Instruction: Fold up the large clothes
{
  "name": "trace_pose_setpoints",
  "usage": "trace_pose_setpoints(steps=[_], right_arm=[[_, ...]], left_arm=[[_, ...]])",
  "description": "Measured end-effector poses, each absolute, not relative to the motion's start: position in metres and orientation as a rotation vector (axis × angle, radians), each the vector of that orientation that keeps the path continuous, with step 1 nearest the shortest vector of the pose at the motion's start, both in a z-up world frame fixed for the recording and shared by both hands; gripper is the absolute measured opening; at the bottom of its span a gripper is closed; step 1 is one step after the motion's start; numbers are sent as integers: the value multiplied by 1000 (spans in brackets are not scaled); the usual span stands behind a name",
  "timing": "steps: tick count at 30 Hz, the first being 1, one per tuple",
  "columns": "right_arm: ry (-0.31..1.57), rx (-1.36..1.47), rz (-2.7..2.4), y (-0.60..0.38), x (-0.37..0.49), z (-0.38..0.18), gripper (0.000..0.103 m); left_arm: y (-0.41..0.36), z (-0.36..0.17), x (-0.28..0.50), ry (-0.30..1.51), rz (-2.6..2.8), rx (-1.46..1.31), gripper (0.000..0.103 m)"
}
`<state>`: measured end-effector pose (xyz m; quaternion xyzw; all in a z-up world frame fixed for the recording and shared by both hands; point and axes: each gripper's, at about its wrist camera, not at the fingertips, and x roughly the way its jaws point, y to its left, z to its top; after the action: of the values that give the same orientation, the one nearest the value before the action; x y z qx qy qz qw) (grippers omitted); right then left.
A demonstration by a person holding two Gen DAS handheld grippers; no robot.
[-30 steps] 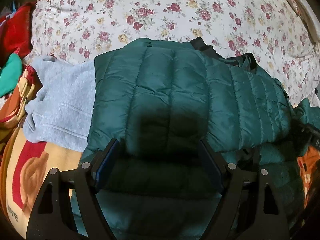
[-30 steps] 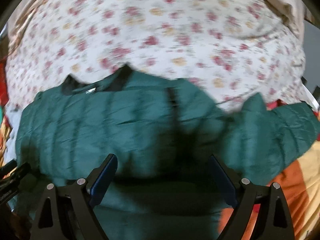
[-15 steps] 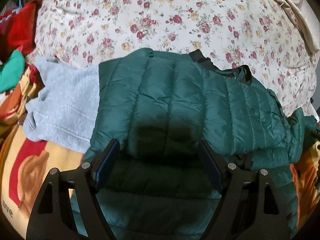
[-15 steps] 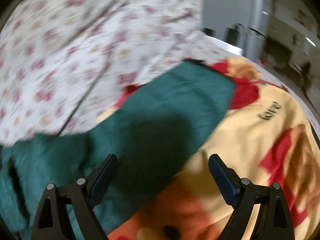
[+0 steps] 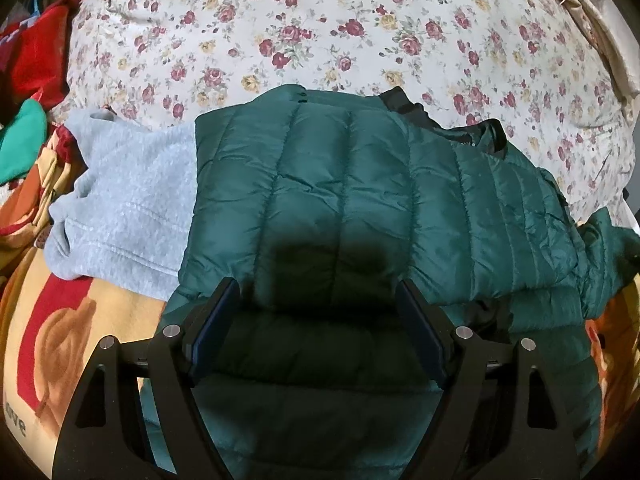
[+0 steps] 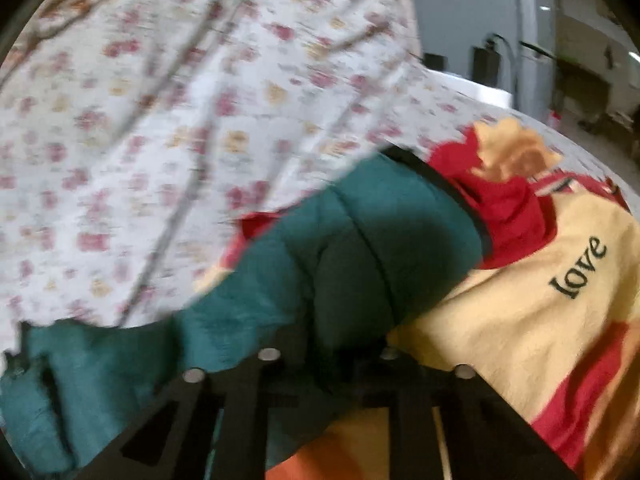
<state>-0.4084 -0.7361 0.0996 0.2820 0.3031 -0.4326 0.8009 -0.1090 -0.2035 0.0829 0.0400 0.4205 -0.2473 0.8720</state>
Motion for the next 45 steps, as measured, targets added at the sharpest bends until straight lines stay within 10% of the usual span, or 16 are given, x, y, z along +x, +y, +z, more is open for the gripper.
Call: trace_pose_setpoints(steps=[19, 34, 36, 38, 45], right_arm=[[561, 431, -324, -532, -275, 199, 13], [774, 333, 41, -341, -107, 113, 13], [835, 328, 41, -331, -95, 90, 21], [853, 353, 82, -328, -96, 79, 58], [802, 253, 73, -349, -162, 112, 63]], left_arm=[[-155, 110, -98, 836, -425, 7, 80], [-118, 111, -71, 860, -375, -138, 80], [-117, 109, -67, 869, -372, -151, 80], [-116, 107, -66, 878, -380, -166, 80], [-122, 106, -70, 868, -427, -204, 80]])
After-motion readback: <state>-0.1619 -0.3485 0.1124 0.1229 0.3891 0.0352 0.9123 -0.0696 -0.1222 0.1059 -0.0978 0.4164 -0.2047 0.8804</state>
